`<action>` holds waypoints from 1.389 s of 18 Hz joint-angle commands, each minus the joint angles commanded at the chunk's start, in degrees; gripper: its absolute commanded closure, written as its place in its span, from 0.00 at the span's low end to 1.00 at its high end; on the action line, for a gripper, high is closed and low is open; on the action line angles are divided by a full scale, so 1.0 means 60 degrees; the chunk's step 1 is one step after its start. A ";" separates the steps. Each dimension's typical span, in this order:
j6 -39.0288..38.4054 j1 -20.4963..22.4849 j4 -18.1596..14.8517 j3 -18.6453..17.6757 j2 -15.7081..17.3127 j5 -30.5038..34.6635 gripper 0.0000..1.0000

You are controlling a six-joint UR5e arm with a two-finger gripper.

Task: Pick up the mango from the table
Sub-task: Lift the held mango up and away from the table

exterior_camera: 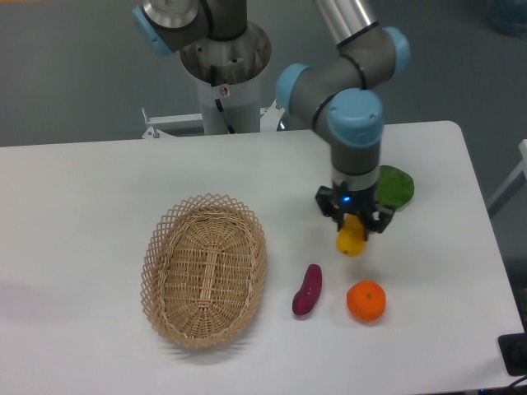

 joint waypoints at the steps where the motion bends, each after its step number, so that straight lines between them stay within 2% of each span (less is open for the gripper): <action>1: 0.0264 0.0073 -0.0015 0.0088 0.0000 0.0000 0.53; 3: 0.0559 0.0336 -0.0335 0.0322 0.0087 -0.0073 0.53; 4: 0.0763 0.0439 -0.0685 0.0454 0.0218 -0.0131 0.53; 9: 0.1891 0.1068 -0.2925 0.1377 0.0570 -0.0278 0.53; 13: 0.2625 0.1377 -0.3792 0.1759 0.0688 -0.0264 0.53; 25: 0.2669 0.1568 -0.3853 0.1964 0.0762 -0.0673 0.53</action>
